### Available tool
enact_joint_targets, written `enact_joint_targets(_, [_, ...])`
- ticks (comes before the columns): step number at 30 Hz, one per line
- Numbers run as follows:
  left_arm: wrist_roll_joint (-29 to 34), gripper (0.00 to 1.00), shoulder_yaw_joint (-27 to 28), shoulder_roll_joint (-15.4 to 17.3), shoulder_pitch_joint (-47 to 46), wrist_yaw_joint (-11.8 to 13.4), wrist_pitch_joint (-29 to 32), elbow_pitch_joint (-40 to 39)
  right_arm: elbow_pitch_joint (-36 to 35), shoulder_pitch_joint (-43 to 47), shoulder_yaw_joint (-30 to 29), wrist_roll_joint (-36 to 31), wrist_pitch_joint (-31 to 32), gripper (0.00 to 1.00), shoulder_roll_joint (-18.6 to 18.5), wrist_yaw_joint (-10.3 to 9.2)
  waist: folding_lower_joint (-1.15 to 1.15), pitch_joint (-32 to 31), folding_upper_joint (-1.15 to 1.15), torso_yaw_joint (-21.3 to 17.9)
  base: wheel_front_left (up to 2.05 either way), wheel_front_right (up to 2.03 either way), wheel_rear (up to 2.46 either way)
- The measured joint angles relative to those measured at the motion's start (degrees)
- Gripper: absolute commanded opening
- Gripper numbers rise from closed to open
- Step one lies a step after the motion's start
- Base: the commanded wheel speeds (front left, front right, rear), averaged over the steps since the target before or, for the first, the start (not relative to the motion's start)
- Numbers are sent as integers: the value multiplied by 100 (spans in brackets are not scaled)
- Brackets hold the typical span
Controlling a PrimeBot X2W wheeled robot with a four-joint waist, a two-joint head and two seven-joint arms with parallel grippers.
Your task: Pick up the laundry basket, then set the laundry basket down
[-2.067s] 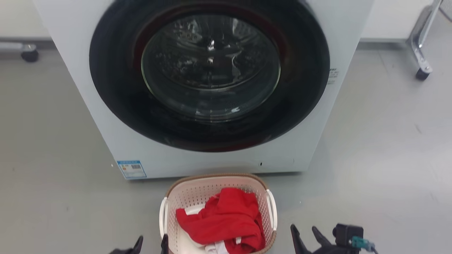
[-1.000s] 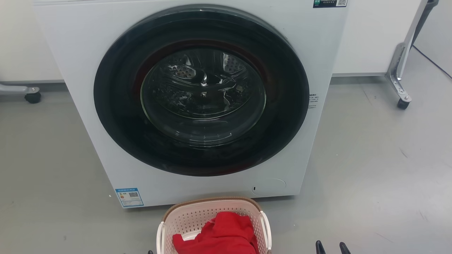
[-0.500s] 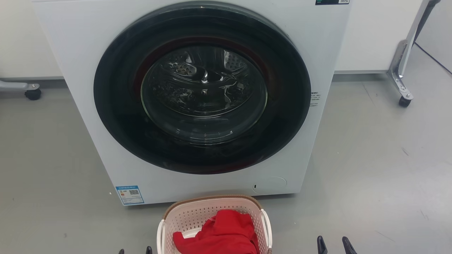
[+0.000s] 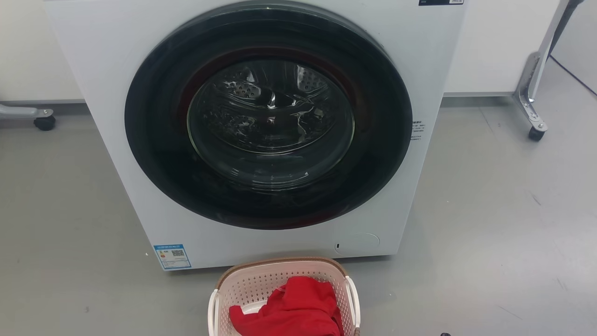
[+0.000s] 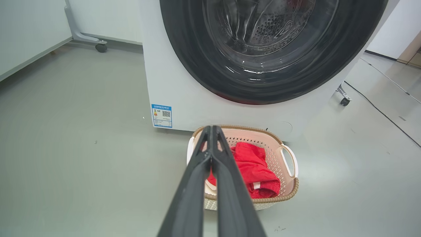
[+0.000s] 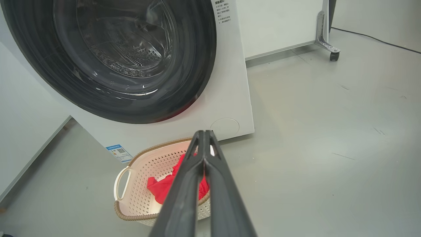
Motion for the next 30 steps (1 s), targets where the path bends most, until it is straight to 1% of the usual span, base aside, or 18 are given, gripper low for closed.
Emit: enact_joint_targets(30, [-2239, 0, 580, -77, -355, -410, 699, 51, 159, -365, -822, 2218, 698, 0, 45, 424, 0, 63, 0, 62, 0, 0, 0])
